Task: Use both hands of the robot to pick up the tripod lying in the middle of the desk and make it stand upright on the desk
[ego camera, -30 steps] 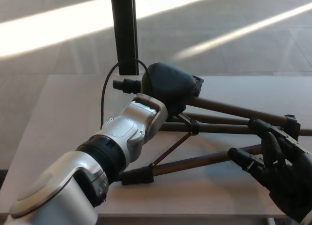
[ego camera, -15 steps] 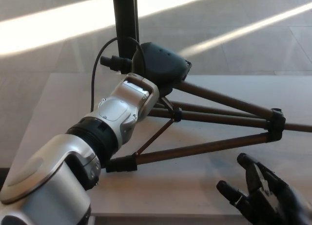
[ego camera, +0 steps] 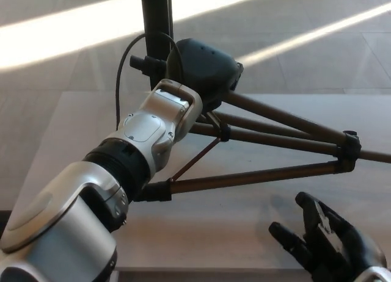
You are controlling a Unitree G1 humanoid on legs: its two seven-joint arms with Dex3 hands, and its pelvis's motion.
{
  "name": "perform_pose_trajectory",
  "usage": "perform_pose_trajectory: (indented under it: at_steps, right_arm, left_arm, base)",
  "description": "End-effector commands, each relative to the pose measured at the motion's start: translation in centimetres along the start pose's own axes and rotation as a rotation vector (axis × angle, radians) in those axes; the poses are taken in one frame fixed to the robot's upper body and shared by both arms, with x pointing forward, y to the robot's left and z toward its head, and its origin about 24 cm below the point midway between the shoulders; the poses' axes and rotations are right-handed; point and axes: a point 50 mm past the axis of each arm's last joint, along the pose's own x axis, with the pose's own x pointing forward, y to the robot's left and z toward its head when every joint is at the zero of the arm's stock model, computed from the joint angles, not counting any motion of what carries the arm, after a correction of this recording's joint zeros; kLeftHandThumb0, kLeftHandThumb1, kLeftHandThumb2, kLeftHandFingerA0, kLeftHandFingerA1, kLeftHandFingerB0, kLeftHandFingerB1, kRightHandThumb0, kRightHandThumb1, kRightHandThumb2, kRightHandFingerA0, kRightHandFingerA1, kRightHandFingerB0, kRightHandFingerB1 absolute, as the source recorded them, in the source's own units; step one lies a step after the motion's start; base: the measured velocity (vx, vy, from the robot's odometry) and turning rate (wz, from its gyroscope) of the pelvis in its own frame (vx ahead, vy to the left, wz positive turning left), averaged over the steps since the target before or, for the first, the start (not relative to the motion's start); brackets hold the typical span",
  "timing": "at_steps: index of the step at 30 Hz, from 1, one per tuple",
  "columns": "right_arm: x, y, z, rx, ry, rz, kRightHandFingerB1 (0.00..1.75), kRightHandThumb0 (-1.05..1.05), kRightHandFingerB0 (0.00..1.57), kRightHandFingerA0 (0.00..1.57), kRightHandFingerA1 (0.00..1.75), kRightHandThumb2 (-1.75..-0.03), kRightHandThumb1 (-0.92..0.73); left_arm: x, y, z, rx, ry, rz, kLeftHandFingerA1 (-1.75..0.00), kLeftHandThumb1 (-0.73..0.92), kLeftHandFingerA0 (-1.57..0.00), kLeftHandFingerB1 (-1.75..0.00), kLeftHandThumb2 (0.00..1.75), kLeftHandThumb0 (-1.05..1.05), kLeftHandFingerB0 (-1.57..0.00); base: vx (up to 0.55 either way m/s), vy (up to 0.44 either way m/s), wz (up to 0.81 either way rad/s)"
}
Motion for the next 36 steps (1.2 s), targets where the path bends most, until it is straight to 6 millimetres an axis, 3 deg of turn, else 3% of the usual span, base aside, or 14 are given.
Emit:
perform_pose_trajectory:
  at_steps: [1, 2, 3, 5, 8, 9, 11, 12, 14, 19, 20, 24, 26, 36]
  right_arm:
    - [1.4, 3.2, 1.3, 0.207, -0.058, 0.100, 0.50, -0.59, 0.19, 0.32, 0.59, -0.97, -0.58]
    - [1.8, 3.6, 1.9, 0.210, -0.070, 0.118, 0.49, -0.58, 0.18, 0.31, 0.58, -0.96, -0.57]
    - [2.1, 3.9, 2.2, 0.218, -0.079, 0.139, 0.39, -0.59, 0.25, 0.29, 0.45, -0.62, -0.76]
    - [2.5, 4.4, 2.8, 0.231, -0.094, 0.160, 0.39, -0.59, 0.25, 0.27, 0.43, -0.62, -0.76]
    - [3.4, 5.3, 3.9, 0.237, -0.098, 0.201, 0.34, -0.58, 0.18, 0.17, 0.40, -0.64, -0.79]
    - [3.6, 5.5, 4.0, 0.245, -0.098, 0.202, 0.49, -0.34, 0.00, 0.01, 0.53, -1.11, -0.60]
    - [3.9, 5.6, 4.3, 0.261, -0.103, 0.202, 0.49, -0.34, 0.00, 0.01, 0.53, -1.11, -0.60]
    - [4.3, 6.0, 4.3, 0.244, -0.088, 0.183, 0.30, -0.63, 0.12, 0.05, 0.32, -0.67, -0.81]
    - [4.4, 6.0, 3.9, 0.272, -0.078, 0.177, 0.30, -0.62, 0.11, 0.04, 0.29, -0.66, -0.80]
    - [4.1, 5.9, 0.3, 0.268, 0.021, 0.116, 0.33, -0.61, 0.13, 0.03, 0.38, -0.63, -0.80]
    - [3.7, 5.6, -1.2, 0.260, 0.062, 0.107, 0.36, -0.62, 0.14, 0.04, 0.44, -0.63, -0.79]
    - [2.0, 4.4, -5.5, 0.215, 0.188, 0.103, 0.40, -0.65, 0.15, 0.07, 0.52, -0.64, -0.79]
    - [0.9, 3.8, -7.0, 0.204, 0.241, 0.090, 0.41, -0.65, 0.21, 0.11, 0.57, -0.62, -0.77]
    - [-2.1, 2.2, -8.4, 0.172, 0.285, 0.114, 0.44, -0.64, 0.28, 0.18, 0.57, -0.63, -0.76]
  left_arm:
    - [0.0, 0.3, 0.0, 0.007, 0.002, 0.006, -1.63, 0.69, -0.89, -1.06, 0.74, -0.29, -0.83]
    - [-0.1, 0.1, 0.0, 0.018, 0.007, -0.010, -1.54, 0.70, -0.87, -0.93, 0.74, -0.29, -0.82]
    - [-0.2, 0.0, 0.0, 0.015, 0.005, -0.016, -1.59, 0.72, -0.86, -0.94, 0.71, -0.29, -0.81]
    - [-0.3, -0.2, -0.1, 0.025, 0.001, -0.016, -1.51, 0.75, -0.85, -0.82, 0.70, -0.30, -0.79]
    - [-0.5, -0.4, -0.2, 0.032, -0.002, -0.009, -1.61, 0.77, -0.85, -1.03, 0.70, -0.31, -0.78]
    - [-0.5, -0.4, -0.2, 0.023, 0.002, -0.008, -1.70, 0.77, -0.87, -1.22, 0.67, -0.32, -0.79]
    - [-0.5, -0.3, 0.0, 0.009, 0.001, -0.006, -1.70, 0.77, -0.87, -1.22, 0.67, -0.32, -0.79]
    - [-0.5, -0.2, -0.1, 0.014, -0.005, 0.004, -1.66, 0.74, -0.85, -1.07, 0.68, -0.30, -0.78]
    - [-0.4, 0.0, -0.2, 0.001, -0.003, 0.000, -1.67, 0.75, -0.86, -1.17, 0.67, -0.31, -0.78]
    - [0.0, 1.0, -0.7, 0.032, 0.014, 0.002, -1.64, 0.76, -0.83, -1.19, 0.69, -0.31, -0.79]
    - [0.1, 1.3, -0.8, 0.035, 0.014, 0.013, -1.33, 0.76, -0.80, -0.98, 0.70, -0.32, -0.81]
    - [0.3, 2.2, -1.3, 0.058, 0.012, 0.009, -1.16, 0.77, -0.84, -0.81, 0.73, -0.32, -0.79]
    - [0.4, 2.5, -1.5, 0.059, 0.015, -0.002, -1.53, 0.74, -0.85, -1.02, 0.77, -0.30, -0.78]
    - [0.4, 3.2, -2.1, 0.091, -0.005, 0.041, -1.57, 0.73, -0.86, -0.93, 0.75, -0.31, -0.79]
  base:
    - [0.00, 0.000, 0.00]
    - [0.00, 0.000, 0.00]
    - [0.00, 0.000, 0.00]
    - [0.00, 0.000, 0.00]
    - [0.00, 0.000, 0.00]
    - [0.00, 0.000, 0.00]
    - [0.00, 0.000, 0.00]
    - [0.00, 0.000, 0.00]
    - [0.00, 0.000, 0.00]
    - [0.00, 0.000, 0.00]
    - [0.00, 0.000, 0.00]
    - [0.00, 0.000, 0.00]
    - [0.00, 0.000, 0.00]
    - [0.00, 0.000, 0.00]
